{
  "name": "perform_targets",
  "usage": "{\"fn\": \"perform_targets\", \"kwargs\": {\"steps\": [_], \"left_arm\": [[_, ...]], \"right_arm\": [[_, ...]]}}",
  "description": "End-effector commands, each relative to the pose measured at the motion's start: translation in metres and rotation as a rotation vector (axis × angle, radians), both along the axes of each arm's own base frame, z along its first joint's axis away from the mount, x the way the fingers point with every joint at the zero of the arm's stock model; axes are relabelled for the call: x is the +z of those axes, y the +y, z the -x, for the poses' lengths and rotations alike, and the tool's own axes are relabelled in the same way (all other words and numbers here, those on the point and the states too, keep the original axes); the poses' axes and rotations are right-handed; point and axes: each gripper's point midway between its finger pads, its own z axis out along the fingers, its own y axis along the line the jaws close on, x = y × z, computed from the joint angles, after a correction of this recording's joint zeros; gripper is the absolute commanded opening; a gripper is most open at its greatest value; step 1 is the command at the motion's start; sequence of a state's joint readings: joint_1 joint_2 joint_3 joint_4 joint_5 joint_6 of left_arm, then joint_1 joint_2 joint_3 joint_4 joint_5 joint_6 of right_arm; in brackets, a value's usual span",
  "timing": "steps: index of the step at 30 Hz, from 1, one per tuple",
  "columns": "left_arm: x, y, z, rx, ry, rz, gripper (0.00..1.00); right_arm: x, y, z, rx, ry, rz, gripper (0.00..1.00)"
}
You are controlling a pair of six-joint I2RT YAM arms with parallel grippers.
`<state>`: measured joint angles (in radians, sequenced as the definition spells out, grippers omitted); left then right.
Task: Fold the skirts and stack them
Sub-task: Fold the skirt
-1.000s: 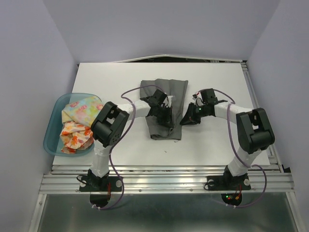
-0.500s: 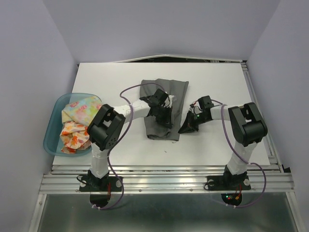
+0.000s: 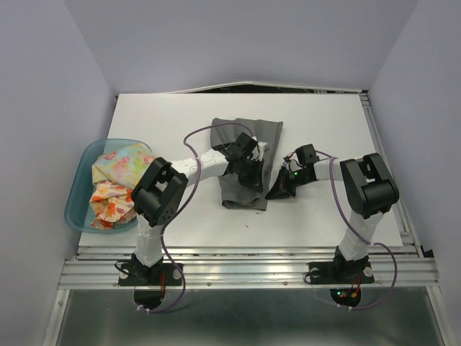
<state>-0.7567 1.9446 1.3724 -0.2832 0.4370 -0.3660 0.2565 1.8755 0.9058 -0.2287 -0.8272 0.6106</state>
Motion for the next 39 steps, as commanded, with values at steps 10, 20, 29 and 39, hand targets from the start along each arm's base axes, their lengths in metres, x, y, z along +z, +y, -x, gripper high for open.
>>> {"fn": "perform_targets", "kwargs": {"steps": [10,20,29,39], "left_arm": [[-0.057,-0.015,0.0,0.045,0.12,0.021,0.0],[-0.095,0.033,0.012,0.098,0.218,-0.078,0.35],[-0.085,0.032,0.012,0.077,0.16,-0.052,0.6],[-0.077,0.035,0.01,0.059,0.098,-0.056,0.61]], "right_arm": [[0.002,0.007,0.002,-0.007,-0.009,-0.035,0.01],[0.039,-0.067,-0.09,-0.163,-0.276,0.118,0.34],[0.062,-0.065,-0.24,-0.275,-0.451,0.113,0.49],[0.03,-0.063,-0.305,-0.374,-0.474,0.128,0.55]]}}
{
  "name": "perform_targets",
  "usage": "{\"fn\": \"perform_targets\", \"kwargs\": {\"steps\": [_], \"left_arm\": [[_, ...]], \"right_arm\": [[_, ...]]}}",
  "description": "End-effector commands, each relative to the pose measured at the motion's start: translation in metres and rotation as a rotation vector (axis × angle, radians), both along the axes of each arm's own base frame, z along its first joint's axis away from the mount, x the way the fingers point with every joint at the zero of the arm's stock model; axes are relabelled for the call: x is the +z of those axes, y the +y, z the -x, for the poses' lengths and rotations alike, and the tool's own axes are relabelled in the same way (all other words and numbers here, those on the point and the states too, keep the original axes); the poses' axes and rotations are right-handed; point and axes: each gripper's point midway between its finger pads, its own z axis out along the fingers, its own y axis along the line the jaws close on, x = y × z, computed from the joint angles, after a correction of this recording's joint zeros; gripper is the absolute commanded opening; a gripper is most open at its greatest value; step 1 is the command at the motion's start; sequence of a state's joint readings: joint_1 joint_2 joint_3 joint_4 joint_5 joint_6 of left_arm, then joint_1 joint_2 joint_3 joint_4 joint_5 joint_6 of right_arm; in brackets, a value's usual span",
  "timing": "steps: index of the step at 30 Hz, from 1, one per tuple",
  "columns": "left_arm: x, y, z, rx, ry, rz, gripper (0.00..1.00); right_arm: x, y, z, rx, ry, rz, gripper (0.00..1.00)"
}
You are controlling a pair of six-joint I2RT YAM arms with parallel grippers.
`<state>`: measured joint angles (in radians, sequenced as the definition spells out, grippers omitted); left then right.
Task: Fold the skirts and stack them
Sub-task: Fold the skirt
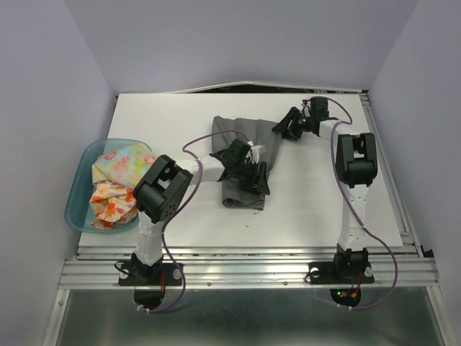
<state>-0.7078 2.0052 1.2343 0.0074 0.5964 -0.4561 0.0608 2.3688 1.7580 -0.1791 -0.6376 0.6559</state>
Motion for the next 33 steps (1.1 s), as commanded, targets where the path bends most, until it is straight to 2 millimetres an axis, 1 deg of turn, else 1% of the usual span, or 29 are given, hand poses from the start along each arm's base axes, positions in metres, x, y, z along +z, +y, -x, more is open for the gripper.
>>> {"fn": "perform_targets", "kwargs": {"steps": [1,2,3,4,5,6,7,8,10,11,12,13,14,15,17,21,22,23,24,25,26,27,28,29,30,31,32,33], "left_arm": [[-0.05,0.045,0.016,0.027,0.026,-0.224,0.61],[-0.051,0.045,0.016,0.027,0.027,-0.225,0.61],[-0.052,0.046,0.017,0.028,0.032,-0.224,0.61],[-0.052,0.046,0.018,0.026,0.033,-0.225,0.61],[-0.052,0.045,0.018,0.027,0.033,-0.223,0.6],[-0.052,0.045,0.018,0.027,0.031,-0.221,0.6],[-0.053,0.045,0.018,0.026,0.03,-0.221,0.6],[-0.054,0.045,0.018,0.028,0.029,-0.225,0.6],[-0.056,0.046,0.018,0.028,0.034,-0.227,0.59],[-0.056,0.046,0.018,0.031,0.035,-0.228,0.59],[-0.056,0.046,0.019,0.03,0.035,-0.23,0.59],[-0.056,0.046,0.019,0.028,0.032,-0.23,0.59],[-0.057,0.047,0.02,0.03,0.028,-0.236,0.59],[-0.057,0.048,0.021,0.026,0.027,-0.237,0.59],[-0.056,0.051,0.023,0.023,0.019,-0.249,0.6],[-0.051,0.056,0.024,0.02,-0.01,-0.26,0.61],[-0.049,0.058,0.026,0.015,-0.018,-0.261,0.61],[-0.048,0.058,0.027,0.012,-0.021,-0.262,0.61],[-0.045,0.061,0.026,0.017,-0.033,-0.272,0.68],[-0.043,0.06,0.023,0.017,-0.047,-0.27,0.73],[-0.041,0.06,0.021,0.018,-0.062,-0.272,0.78],[-0.035,0.058,0.018,0.016,-0.08,-0.259,0.79],[-0.031,0.057,0.015,0.015,-0.097,-0.254,0.79],[-0.027,0.056,0.012,0.009,-0.116,-0.25,0.79],[-0.019,0.054,0.006,0.014,-0.144,-0.241,0.83],[-0.014,0.052,0.005,0.011,-0.158,-0.234,0.83],[-0.01,0.052,0.002,0.009,-0.173,-0.229,0.83],[-0.005,0.051,0.001,0.003,-0.186,-0.223,0.83]], "right_arm": [[0.01,-0.001,-0.024,-0.054,-0.073,0.05,0.57],[0.009,-0.001,-0.024,-0.057,-0.07,0.049,0.6],[0.01,0.0,-0.023,-0.055,-0.063,0.046,0.6],[0.013,0.0,-0.022,-0.051,-0.065,0.042,0.6],[0.014,0.001,-0.02,-0.052,-0.063,0.04,0.58],[0.023,0.004,-0.024,-0.041,-0.108,0.019,0.52],[0.022,0.005,-0.019,-0.035,-0.118,0.01,0.44],[0.026,0.011,-0.021,-0.019,-0.156,0.002,0.28],[0.035,0.016,-0.026,0.015,-0.184,-0.022,0.17],[0.029,0.019,-0.028,0.023,-0.17,-0.042,0.1],[0.044,0.026,-0.036,0.048,-0.225,-0.082,0.07],[0.045,0.027,-0.038,0.05,-0.233,-0.1,0.02],[0.051,0.029,-0.042,0.044,-0.247,-0.123,0.01],[0.062,0.031,-0.048,0.046,-0.301,-0.142,0.01],[0.075,0.034,-0.055,0.052,-0.342,-0.169,0.01],[0.083,0.036,-0.066,0.048,-0.402,-0.2,0.01],[0.071,0.042,-0.066,0.055,-0.384,-0.204,0.01],[0.064,0.042,-0.066,0.052,-0.369,-0.206,0.01],[0.049,0.049,-0.063,0.064,-0.344,-0.207,0.01],[0.041,0.049,-0.063,0.065,-0.334,-0.2,0.03],[0.034,0.056,-0.059,0.076,-0.324,-0.198,0.08],[0.026,0.056,-0.057,0.076,-0.303,-0.194,0.15],[0.022,0.056,-0.055,0.075,-0.29,-0.195,0.25],[0.022,0.056,-0.054,0.074,-0.282,-0.201,0.37],[0.019,0.056,-0.05,0.075,-0.273,-0.198,0.64],[0.024,0.055,-0.049,0.075,-0.274,-0.198,0.7],[0.029,0.055,-0.049,0.078,-0.284,-0.192,0.74],[0.048,0.053,-0.049,0.078,-0.318,-0.168,0.85]]}}
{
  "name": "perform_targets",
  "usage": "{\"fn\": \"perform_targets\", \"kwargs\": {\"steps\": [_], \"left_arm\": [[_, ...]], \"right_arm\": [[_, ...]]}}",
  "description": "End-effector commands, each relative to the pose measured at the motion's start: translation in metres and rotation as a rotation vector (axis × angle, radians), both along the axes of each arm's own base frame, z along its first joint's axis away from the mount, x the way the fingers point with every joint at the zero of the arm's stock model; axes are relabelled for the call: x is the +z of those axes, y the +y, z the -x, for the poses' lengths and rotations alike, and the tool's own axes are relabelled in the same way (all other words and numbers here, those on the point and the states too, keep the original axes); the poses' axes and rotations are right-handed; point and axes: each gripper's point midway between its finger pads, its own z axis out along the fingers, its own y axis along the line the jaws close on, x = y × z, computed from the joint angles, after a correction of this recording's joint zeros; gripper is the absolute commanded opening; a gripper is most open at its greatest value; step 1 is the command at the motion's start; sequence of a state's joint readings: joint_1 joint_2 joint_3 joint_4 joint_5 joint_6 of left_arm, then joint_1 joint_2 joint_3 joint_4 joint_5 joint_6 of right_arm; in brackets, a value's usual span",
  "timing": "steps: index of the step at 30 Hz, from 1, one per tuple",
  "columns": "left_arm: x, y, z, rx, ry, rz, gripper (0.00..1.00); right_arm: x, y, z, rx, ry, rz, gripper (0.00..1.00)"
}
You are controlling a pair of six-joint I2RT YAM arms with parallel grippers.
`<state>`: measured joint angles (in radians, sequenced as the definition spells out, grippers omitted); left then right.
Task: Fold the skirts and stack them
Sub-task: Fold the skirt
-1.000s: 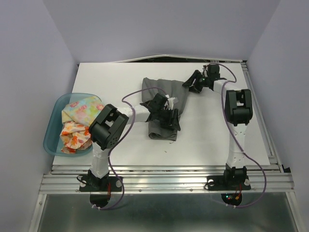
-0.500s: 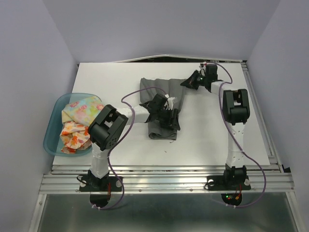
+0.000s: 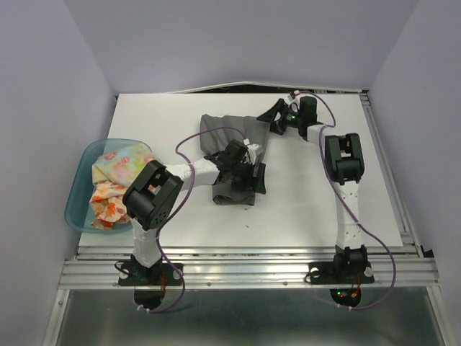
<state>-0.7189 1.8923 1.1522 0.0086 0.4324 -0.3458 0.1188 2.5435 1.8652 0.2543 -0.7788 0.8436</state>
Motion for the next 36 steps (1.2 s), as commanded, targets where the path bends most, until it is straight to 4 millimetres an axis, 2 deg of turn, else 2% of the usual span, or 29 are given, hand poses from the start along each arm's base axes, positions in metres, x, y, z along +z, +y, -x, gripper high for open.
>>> {"fn": "perform_targets", "kwargs": {"steps": [1,2,3,5,6,7,9,10,12,13,14,16,17,18,19,20,21,22,23,24,25,26,28,30,31,32,33,34,36], "left_arm": [[0.003,0.024,0.005,-0.005,-0.027,-0.109,0.84],[0.012,0.022,0.004,-0.007,-0.046,-0.096,0.84],[0.036,0.018,-0.002,-0.006,-0.092,-0.059,0.84],[0.064,0.014,-0.01,-0.003,-0.159,-0.02,0.84],[0.08,0.014,-0.018,0.014,-0.205,-0.01,0.89],[0.115,0.01,-0.025,0.015,-0.287,0.037,0.89],[0.15,0.011,-0.037,0.048,-0.378,0.07,0.98],[0.178,0.01,-0.041,0.058,-0.43,0.11,0.98],[0.197,0.013,-0.044,0.057,-0.454,0.121,0.98],[0.215,0.013,-0.049,0.068,-0.477,0.137,0.98],[0.222,0.023,-0.057,0.098,-0.476,0.137,0.98],[0.238,0.041,-0.068,0.153,-0.476,0.148,0.96],[0.243,0.052,-0.075,0.191,-0.475,0.153,0.94],[0.245,0.08,-0.094,0.262,-0.481,0.134,0.91],[0.25,0.095,-0.104,0.303,-0.494,0.126,0.89],[0.25,0.109,-0.114,0.343,-0.503,0.107,0.85],[0.247,0.138,-0.132,0.415,-0.518,0.069,0.78],[0.243,0.151,-0.143,0.449,-0.517,0.046,0.76],[0.236,0.165,-0.15,0.471,-0.513,0.003,0.75],[0.23,0.182,-0.166,0.504,-0.5,-0.027,0.75],[0.216,0.192,-0.171,0.517,-0.472,-0.057,0.74],[0.218,0.198,-0.178,0.52,-0.475,-0.059,0.75],[0.201,0.213,-0.196,0.538,-0.444,-0.087,0.75],[0.19,0.218,-0.207,0.54,-0.425,-0.104,0.77],[0.18,0.224,-0.22,0.544,-0.41,-0.125,0.78],[0.174,0.225,-0.224,0.539,-0.388,-0.126,0.8],[0.156,0.225,-0.231,0.531,-0.357,-0.132,0.81],[0.158,0.226,-0.239,0.532,-0.362,-0.126,0.82],[0.146,0.232,-0.248,0.548,-0.339,-0.119,0.86]], "right_arm": [[0.045,-0.007,-0.008,-0.033,-0.121,0.058,0.92],[0.056,-0.01,-0.01,-0.033,-0.163,0.092,0.99],[0.079,-0.02,-0.01,-0.061,-0.176,0.119,1.0],[0.109,-0.024,-0.008,-0.066,-0.236,0.154,1.0],[0.122,-0.027,-0.006,-0.068,-0.273,0.184,1.0],[0.148,-0.029,0.002,-0.071,-0.301,0.191,1.0],[0.166,-0.027,0.014,-0.044,-0.318,0.188,1.0],[0.169,-0.027,0.022,-0.034,-0.291,0.184,0.99],[0.183,-0.022,0.042,0.009,-0.272,0.146,0.97],[0.186,-0.02,0.05,0.026,-0.264,0.13,0.95],[0.196,-0.013,0.062,0.054,-0.273,0.113,0.93],[0.185,0.002,0.086,0.12,-0.228,0.091,0.89],[0.188,0.022,0.103,0.175,-0.234,0.083,0.88],[0.185,0.033,0.115,0.214,-0.228,0.078,0.85],[0.18,0.046,0.129,0.267,-0.218,0.069,0.84],[0.165,0.058,0.144,0.315,-0.195,0.075,0.83],[0.151,0.084,0.168,0.404,-0.19,0.095,0.8],[0.139,0.095,0.179,0.448,-0.174,0.109,0.77],[0.118,0.104,0.192,0.502,-0.139,0.133,0.76],[0.11,0.121,0.21,0.563,-0.12,0.132,0.74],[0.102,0.128,0.218,0.592,-0.106,0.135,0.72],[0.096,0.134,0.227,0.617,-0.099,0.137,0.7],[0.08,0.148,0.247,0.667,-0.108,0.169,0.68],[0.066,0.153,0.259,0.699,-0.124,0.204,0.65],[0.054,0.158,0.265,0.714,-0.106,0.228,0.65],[0.045,0.155,0.267,0.717,-0.095,0.248,0.62],[0.03,0.154,0.274,0.728,-0.066,0.269,0.61],[0.02,0.151,0.276,0.729,-0.045,0.289,0.59],[-0.007,0.143,0.282,0.746,-0.015,0.331,0.55]]}}
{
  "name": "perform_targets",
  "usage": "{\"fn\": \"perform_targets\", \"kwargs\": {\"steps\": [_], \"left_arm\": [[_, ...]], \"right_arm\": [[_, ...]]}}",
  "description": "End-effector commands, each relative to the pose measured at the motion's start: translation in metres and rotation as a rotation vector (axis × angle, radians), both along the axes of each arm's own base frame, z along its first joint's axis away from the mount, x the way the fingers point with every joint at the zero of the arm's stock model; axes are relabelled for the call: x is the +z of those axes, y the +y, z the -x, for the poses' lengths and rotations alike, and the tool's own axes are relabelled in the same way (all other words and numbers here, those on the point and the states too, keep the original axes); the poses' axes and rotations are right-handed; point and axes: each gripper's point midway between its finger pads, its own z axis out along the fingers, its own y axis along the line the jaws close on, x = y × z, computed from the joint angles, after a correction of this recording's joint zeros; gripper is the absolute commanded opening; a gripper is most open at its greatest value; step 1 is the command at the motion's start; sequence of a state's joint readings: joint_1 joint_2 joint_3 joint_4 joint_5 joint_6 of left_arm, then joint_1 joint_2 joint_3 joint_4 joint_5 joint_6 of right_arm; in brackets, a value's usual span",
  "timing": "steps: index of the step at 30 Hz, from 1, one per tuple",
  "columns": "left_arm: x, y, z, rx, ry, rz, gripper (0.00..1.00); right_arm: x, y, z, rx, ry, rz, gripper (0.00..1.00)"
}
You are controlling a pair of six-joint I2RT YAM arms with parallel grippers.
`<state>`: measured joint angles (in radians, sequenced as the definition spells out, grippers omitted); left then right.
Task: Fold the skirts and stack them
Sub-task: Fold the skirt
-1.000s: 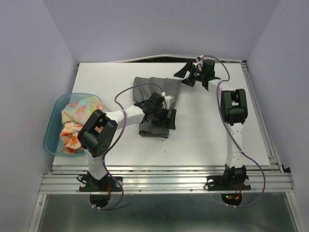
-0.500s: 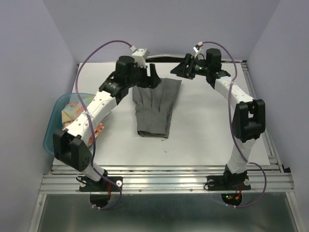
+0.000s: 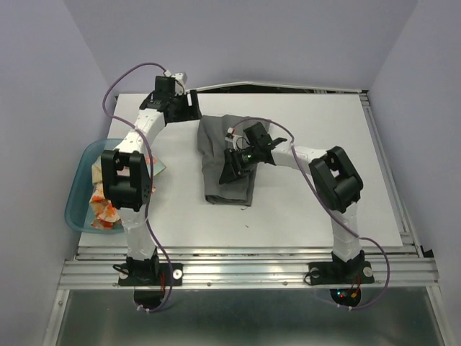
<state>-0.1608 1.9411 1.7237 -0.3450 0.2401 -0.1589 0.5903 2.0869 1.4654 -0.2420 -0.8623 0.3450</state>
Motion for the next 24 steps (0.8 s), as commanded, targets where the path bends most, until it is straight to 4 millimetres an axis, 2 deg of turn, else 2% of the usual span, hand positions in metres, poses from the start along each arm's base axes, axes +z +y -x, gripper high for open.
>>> {"fn": "perform_targets", "kwargs": {"steps": [1,3,4,6,7,9,10,11,17,20,21,22,23,24], "left_arm": [[0.0,0.005,-0.019,-0.015,-0.004,0.021,0.86],[-0.01,0.003,-0.024,-0.022,0.011,0.064,0.87],[-0.022,0.0,-0.028,-0.025,0.03,0.073,0.87],[-0.032,-0.007,-0.032,-0.04,0.047,0.113,0.87],[-0.046,-0.011,-0.033,-0.037,0.083,0.139,0.87],[-0.051,-0.021,-0.035,-0.048,0.106,0.196,0.86],[-0.062,-0.023,-0.034,-0.047,0.13,0.213,0.86],[-0.064,-0.027,-0.035,-0.05,0.134,0.236,0.86],[-0.081,-0.048,-0.041,-0.065,0.145,0.391,0.73],[-0.078,-0.055,-0.049,-0.095,0.1,0.425,0.59],[-0.071,-0.056,-0.057,-0.108,0.055,0.435,0.53],[-0.072,-0.056,-0.06,-0.113,0.045,0.432,0.41],[-0.061,-0.057,-0.067,-0.131,0.008,0.43,0.34],[-0.056,-0.057,-0.071,-0.154,-0.023,0.409,0.19]], "right_arm": [[-0.053,-0.027,0.003,0.006,-0.016,0.133,0.54],[-0.072,-0.036,0.011,0.02,0.003,0.183,0.53],[-0.079,-0.04,0.013,0.016,0.015,0.21,0.52],[-0.089,-0.045,0.018,0.035,0.026,0.23,0.49],[-0.095,-0.048,0.023,0.04,0.053,0.248,0.49],[-0.102,-0.053,0.029,0.058,0.062,0.265,0.48],[-0.105,-0.055,0.031,0.065,0.064,0.27,0.47],[-0.107,-0.056,0.032,0.073,0.064,0.274,0.47],[-0.119,-0.069,0.045,0.129,0.078,0.323,0.46],[-0.122,-0.076,0.055,0.168,0.091,0.333,0.46],[-0.124,-0.078,0.057,0.18,0.092,0.334,0.46],[-0.125,-0.08,0.062,0.187,0.11,0.339,0.46],[-0.126,-0.081,0.064,0.192,0.119,0.342,0.46],[-0.126,-0.083,0.068,0.205,0.13,0.344,0.45]]}}
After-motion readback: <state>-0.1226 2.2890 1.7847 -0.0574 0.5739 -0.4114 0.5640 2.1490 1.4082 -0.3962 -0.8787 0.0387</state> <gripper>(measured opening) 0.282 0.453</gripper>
